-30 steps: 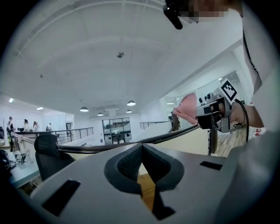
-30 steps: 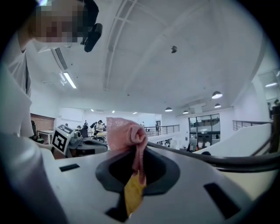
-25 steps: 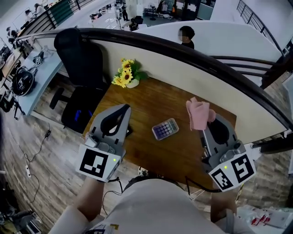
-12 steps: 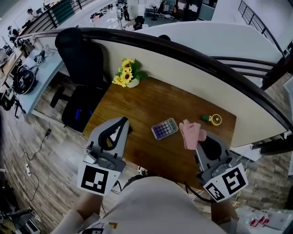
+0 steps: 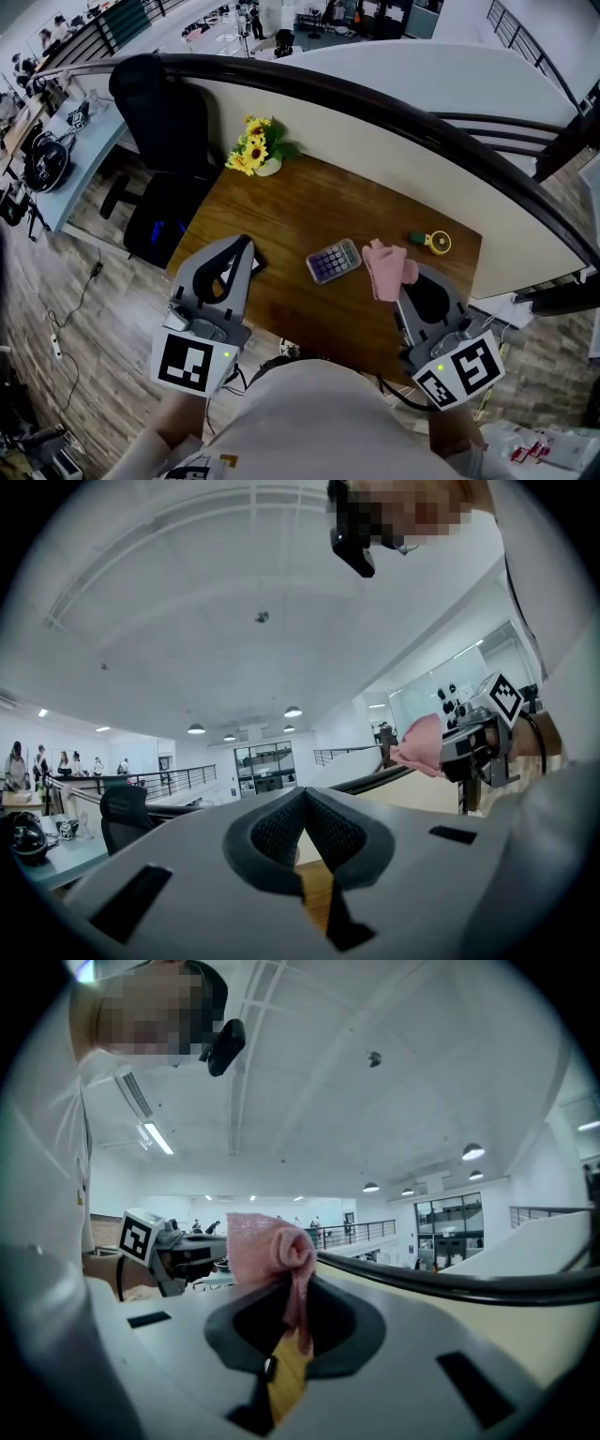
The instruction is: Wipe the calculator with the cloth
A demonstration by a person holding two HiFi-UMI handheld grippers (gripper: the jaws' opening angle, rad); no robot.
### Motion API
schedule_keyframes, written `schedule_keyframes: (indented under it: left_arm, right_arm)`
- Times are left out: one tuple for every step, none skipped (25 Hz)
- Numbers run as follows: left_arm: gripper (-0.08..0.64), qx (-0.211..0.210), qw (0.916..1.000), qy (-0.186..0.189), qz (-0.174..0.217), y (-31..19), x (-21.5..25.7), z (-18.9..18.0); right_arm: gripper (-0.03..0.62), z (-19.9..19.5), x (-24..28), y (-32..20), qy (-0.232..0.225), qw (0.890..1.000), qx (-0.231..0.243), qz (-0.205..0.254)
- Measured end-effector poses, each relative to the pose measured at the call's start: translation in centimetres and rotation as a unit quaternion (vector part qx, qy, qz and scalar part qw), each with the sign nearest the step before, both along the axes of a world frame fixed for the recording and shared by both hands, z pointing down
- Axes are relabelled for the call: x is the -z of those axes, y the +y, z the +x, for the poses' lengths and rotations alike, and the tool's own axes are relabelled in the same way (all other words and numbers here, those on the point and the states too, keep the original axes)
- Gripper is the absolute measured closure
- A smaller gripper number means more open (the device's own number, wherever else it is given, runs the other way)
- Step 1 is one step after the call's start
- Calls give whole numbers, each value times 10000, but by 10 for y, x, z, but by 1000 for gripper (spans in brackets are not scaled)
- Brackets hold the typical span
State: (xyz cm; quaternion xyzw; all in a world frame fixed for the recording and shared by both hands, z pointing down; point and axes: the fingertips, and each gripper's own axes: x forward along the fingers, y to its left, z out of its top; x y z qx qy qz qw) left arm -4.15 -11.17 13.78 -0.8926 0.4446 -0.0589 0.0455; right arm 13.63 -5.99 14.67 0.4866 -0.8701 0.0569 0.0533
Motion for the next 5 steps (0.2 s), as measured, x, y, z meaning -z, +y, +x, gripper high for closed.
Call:
schedule_keyframes:
  left_arm:
    - [558, -14, 10000, -1, -1, 1, 0, 0]
    - [558, -21, 10000, -9, -5, 2, -1, 1]
    - [558, -22, 10000, -22, -4, 3, -1, 3]
    - [557, -20, 10000, -39, 1, 3, -1, 4]
    - [558, -16, 10000, -59, 9, 3, -1, 5]
  right_arm:
    - [555, 0, 1, 0, -8, 10000, -10, 23]
    - [555, 0, 1, 1, -5, 10000, -14, 39]
    - [555, 1, 2, 1, 1, 10000, -14, 51]
    - [555, 1, 2, 1, 4, 10000, -12, 60]
    - [555, 2, 2, 1, 6, 10000, -11, 69]
